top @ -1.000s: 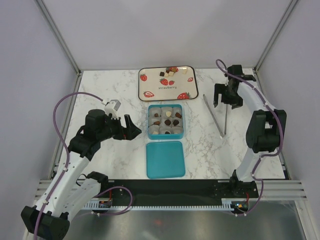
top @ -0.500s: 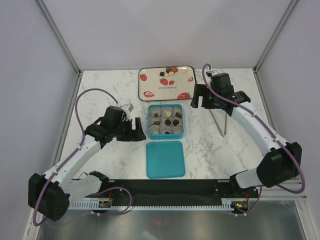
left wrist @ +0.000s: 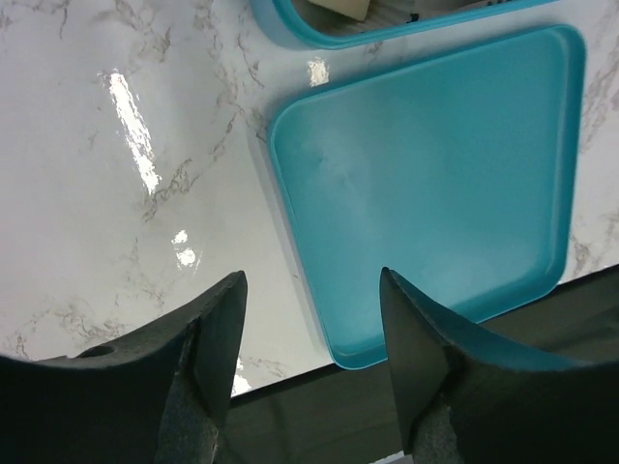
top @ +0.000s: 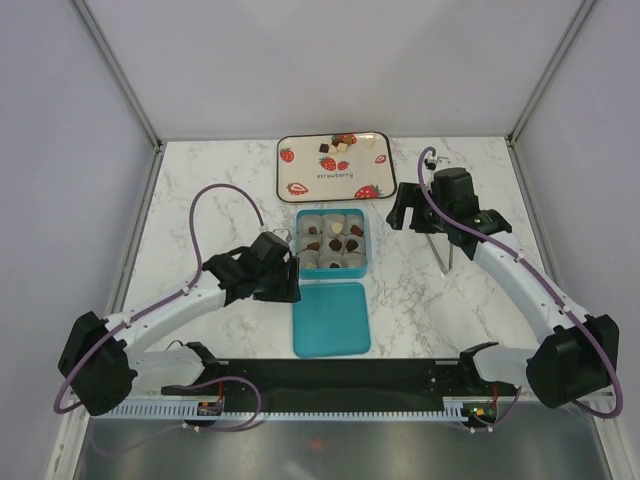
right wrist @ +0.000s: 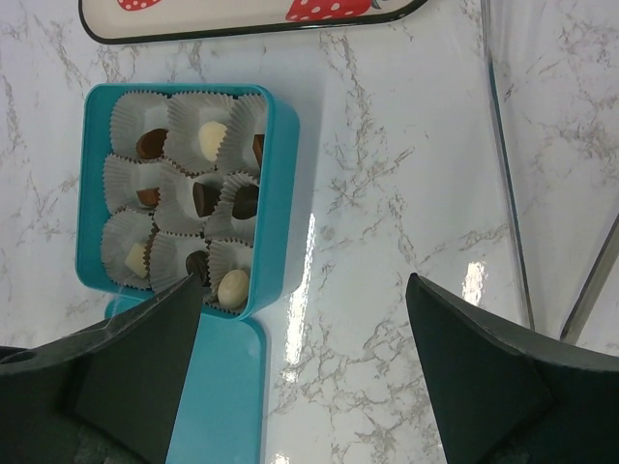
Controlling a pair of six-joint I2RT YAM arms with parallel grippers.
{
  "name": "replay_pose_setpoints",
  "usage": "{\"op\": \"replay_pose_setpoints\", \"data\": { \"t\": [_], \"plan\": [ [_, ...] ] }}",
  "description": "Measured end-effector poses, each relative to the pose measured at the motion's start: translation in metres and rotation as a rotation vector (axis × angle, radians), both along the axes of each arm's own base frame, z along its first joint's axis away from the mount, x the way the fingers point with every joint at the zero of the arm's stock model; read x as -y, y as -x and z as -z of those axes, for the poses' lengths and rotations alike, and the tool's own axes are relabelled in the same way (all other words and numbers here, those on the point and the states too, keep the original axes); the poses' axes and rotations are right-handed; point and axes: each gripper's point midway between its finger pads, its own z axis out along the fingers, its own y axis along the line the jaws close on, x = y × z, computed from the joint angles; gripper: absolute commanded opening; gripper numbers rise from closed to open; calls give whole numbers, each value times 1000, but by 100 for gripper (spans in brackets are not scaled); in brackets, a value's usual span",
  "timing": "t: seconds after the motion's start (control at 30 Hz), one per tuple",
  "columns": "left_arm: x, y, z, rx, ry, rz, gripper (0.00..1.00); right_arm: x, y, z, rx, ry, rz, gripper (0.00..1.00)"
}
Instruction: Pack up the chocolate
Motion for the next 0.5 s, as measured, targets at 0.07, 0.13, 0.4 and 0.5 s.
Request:
{"op": "replay_pose_setpoints", "data": {
  "t": [0.07,0.13,0.4,0.5],
  "plan": [
    [1,2,12,-18,-29,-4,61,1,1,3,-2,0,5,94],
    [3,4,21,-27,-46,-9,58,2,1,5,0,2,10,94],
    [7,7,54,-72,-105,-30,52,5,0,6,12,10,24,94],
    [10,11,63,-86,-128,-18,47,6,1,6,17,15,29,94]
  ]
}}
